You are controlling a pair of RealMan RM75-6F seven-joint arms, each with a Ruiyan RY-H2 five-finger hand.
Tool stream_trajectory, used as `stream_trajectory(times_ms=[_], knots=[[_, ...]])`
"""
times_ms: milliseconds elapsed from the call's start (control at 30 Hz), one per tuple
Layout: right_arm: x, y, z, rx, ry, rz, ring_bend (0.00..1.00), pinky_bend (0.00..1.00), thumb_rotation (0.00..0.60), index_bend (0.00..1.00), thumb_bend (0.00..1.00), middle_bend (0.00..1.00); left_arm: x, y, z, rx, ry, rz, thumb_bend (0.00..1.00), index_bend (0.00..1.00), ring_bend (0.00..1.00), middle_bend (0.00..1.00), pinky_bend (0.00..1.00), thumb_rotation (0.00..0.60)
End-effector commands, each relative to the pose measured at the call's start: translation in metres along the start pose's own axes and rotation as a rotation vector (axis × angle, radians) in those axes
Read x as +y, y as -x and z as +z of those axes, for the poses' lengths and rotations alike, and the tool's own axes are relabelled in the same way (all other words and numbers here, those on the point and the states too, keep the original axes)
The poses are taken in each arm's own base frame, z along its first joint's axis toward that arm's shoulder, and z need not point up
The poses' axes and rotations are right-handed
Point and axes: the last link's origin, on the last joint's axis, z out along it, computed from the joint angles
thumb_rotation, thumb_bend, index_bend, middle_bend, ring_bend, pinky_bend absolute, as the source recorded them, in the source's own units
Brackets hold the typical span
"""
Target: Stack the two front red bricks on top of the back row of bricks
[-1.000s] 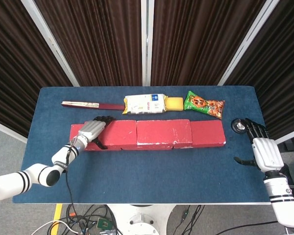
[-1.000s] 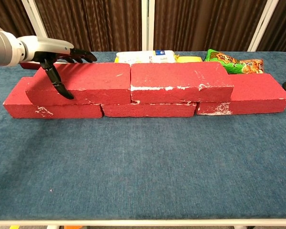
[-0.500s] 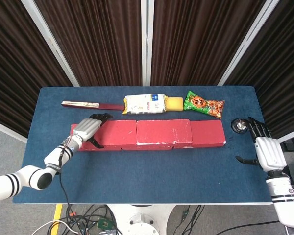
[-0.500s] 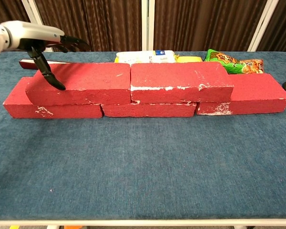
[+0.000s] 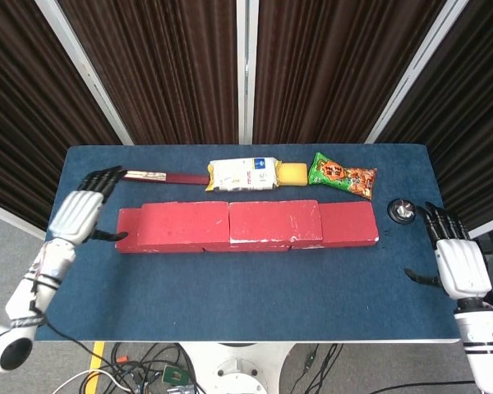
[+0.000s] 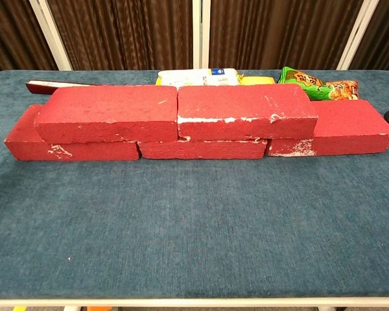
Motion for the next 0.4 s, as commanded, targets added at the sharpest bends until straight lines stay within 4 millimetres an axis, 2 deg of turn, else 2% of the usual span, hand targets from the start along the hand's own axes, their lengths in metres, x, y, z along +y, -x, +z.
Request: stream_trajectory(times_ms=[33, 167, 200, 267, 400], knots=[[0.001, 0.002, -0.013, 0.001, 0.004, -0.039, 0.00, 0.00, 0.600, 0.00, 0.00, 0.00, -0.031, -0.006, -0.060, 0.051, -0.080, 0.109, 0.00, 0.00, 0.00, 0.00, 0.00, 0.600], [0.004, 0.009, -0.028, -0.011, 0.020, -0.072, 0.00, 0.00, 0.600, 0.00, 0.00, 0.00, -0.046, 0.001, -0.097, 0.066, -0.142, 0.109, 0.00, 0.00, 0.00, 0.00, 0.00, 0.600], [0.005, 0.009, -0.031, -0.012, 0.027, -0.077, 0.00, 0.00, 0.600, 0.00, 0.00, 0.00, -0.052, 0.004, -0.113, 0.062, -0.162, 0.107, 0.00, 0.00, 0.00, 0.00, 0.00, 0.600], [0.008, 0.012, -0.037, -0.014, 0.040, -0.090, 0.00, 0.00, 0.600, 0.00, 0.00, 0.00, -0.057, 0.008, -0.133, 0.073, -0.168, 0.097, 0.00, 0.00, 0.00, 0.00, 0.00, 0.600], [0.014, 0.015, -0.046, -0.025, 0.062, -0.097, 0.00, 0.00, 0.600, 0.00, 0.00, 0.00, -0.060, 0.016, -0.156, 0.079, -0.181, 0.085, 0.00, 0.00, 0.00, 0.00, 0.00, 0.600]])
